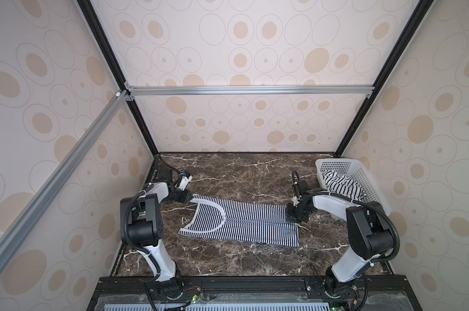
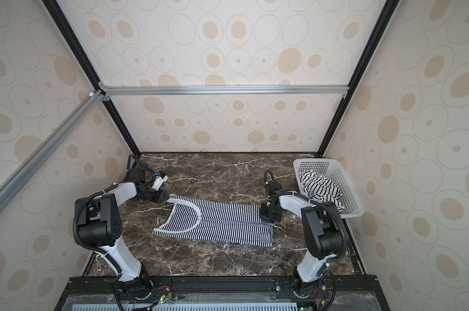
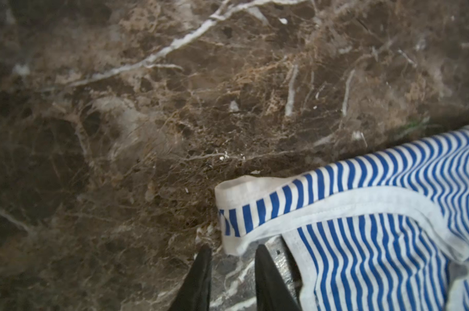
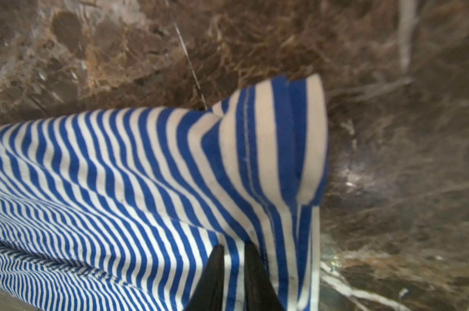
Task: Fold and stack tank tops
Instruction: Smooth out the tank top at the center of the table, then rotate the tank top at the center of the table.
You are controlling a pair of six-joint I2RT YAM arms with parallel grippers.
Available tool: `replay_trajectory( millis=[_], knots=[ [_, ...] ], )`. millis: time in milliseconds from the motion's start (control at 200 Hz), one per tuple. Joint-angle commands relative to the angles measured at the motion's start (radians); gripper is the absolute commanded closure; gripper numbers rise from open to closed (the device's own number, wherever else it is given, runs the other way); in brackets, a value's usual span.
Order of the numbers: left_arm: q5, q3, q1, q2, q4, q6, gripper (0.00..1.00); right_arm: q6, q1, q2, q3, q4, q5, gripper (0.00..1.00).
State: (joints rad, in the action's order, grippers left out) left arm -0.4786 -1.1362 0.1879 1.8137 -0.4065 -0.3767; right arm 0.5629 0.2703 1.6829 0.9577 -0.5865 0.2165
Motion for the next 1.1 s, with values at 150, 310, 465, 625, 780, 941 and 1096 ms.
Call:
replay_trajectory(
  millis=[150,310,465,625,780,941,1096],
  knots=[
    [0.061,0.025,0.007,-0.053,0.045,0.024,0.63,0.003,0.004,-0.066,0.039,-0.086,-0.028,0.80],
    [-0.053,0.036,-0.047,-0.106,0.002,0.016,0.65,-0.010,0.004,-0.040,0.088,-0.104,-0.037,0.80],
    [-0.088,0.060,-0.157,-0.131,-0.031,-0.016,0.68,-0.017,0.004,0.000,0.120,-0.095,-0.054,0.81],
    [-0.069,0.116,-0.280,-0.138,-0.050,-0.051,0.70,-0.026,0.004,0.064,0.169,-0.081,-0.061,0.83],
    [-0.051,0.178,-0.346,-0.144,-0.058,-0.073,0.73,-0.031,0.004,0.125,0.212,-0.075,-0.066,0.84],
    [-0.012,0.227,-0.360,-0.171,-0.061,-0.088,0.74,-0.035,0.004,0.161,0.218,-0.083,-0.083,0.85],
    [0.076,0.233,-0.376,-0.162,-0.052,-0.088,0.74,-0.035,0.003,0.151,0.191,-0.085,-0.104,0.85]
  ],
)
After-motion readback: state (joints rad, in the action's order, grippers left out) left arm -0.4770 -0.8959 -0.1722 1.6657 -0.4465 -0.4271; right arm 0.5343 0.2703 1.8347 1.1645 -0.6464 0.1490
